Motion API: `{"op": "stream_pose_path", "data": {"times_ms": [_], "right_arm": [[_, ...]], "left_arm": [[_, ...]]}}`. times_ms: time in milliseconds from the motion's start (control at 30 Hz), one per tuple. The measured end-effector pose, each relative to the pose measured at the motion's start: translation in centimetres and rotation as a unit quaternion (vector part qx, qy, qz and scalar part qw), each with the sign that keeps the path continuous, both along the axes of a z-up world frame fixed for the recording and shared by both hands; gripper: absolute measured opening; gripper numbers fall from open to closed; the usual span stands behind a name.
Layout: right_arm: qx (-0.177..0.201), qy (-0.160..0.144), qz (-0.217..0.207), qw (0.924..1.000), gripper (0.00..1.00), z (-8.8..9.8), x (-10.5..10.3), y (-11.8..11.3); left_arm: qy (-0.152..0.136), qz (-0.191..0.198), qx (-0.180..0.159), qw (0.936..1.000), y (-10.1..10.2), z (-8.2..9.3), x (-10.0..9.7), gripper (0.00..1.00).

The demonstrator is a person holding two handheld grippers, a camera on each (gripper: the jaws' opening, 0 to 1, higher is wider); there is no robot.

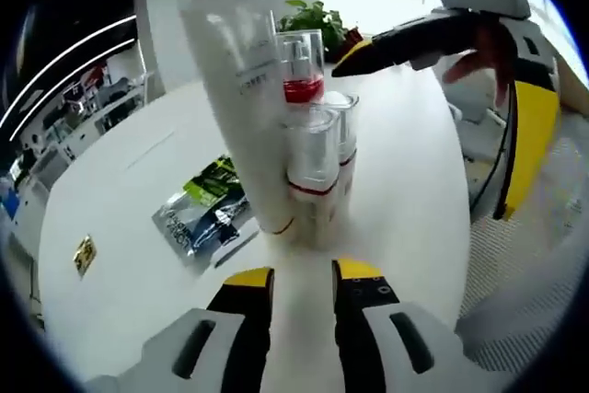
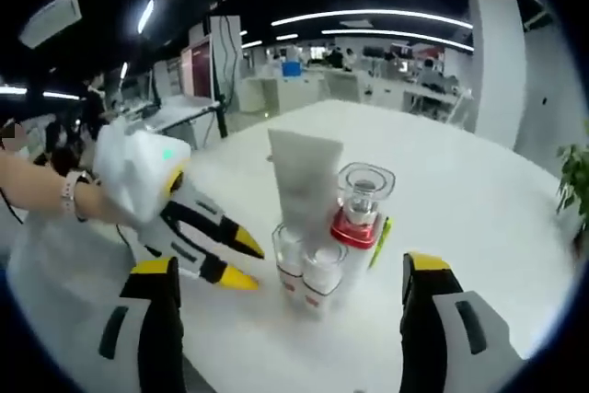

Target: Arrange the skincare products in the storage area until every visible bottle or jar stands upright without overlapping.

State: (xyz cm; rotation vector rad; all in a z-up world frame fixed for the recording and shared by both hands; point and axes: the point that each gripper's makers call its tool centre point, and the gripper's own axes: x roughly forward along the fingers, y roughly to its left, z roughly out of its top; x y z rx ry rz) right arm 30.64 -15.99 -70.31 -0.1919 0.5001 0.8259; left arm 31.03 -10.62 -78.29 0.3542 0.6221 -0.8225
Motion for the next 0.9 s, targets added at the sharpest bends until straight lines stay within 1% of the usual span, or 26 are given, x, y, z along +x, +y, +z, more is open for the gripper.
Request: {"op": "stream_pose_path", "data": {"times_ms": [100,167,300,367,433,500,567,667,800,900], "right_arm": [[-0.009,-0.001,0.002,1.0000,0.99,-0.2,0.0,0.0],[-0.017,-0.012,0.006,0.9998,0.99,-0.2,0.1,0.0],[-0.018,-0.006,0.005,0.9998,0.99,-0.4,0.2,0.0],[-0.032,-0.021,0.006,0.9993,0.99,-0.4,0.5,-0.2],[-0.032,-0.026,0.006,0.9991,0.99,-0.2,0.5,-0.2],[-0.019,-0.030,0.005,0.9994,0.99,0.2,0.7,-0.1],[-0.017,-0.024,0.006,0.9996,0.99,0.1,0.6,0.0],[-0.030,-0.010,0.013,0.9994,0.99,-0.6,0.2,0.0],[-0.038,-0.020,0.019,0.9989,0.99,-0.6,0.1,0.2],[-0.037,-0.022,0.020,0.9989,0.99,-0.5,0.1,0.2]], "left_arm": [[-0.004,0.014,-0.010,0.9998,1.1,1.0,0.1,0.28],[-0.007,0.023,-0.016,0.9996,1.6,1.7,0.1,0.32],[-0.013,0.037,-0.025,0.9989,2.8,2.6,0.4,0.42],[-0.014,0.043,-0.030,0.9985,2.9,3.3,0.1,0.46],[-0.013,0.050,-0.040,0.9979,3.5,3.7,0.1,0.49],[-0.018,0.057,-0.046,0.9972,3.6,4.3,-0.2,0.53],[-0.015,0.058,-0.052,0.9969,3.9,4.6,-0.4,0.57],[-0.008,0.061,-0.057,0.9965,4.1,4.8,-0.7,0.66],[-0.006,0.067,-0.061,0.9958,4.7,4.9,-0.7,0.72],[-0.001,0.068,-0.079,0.9945,4.7,5.3,-0.9,0.80]]}}
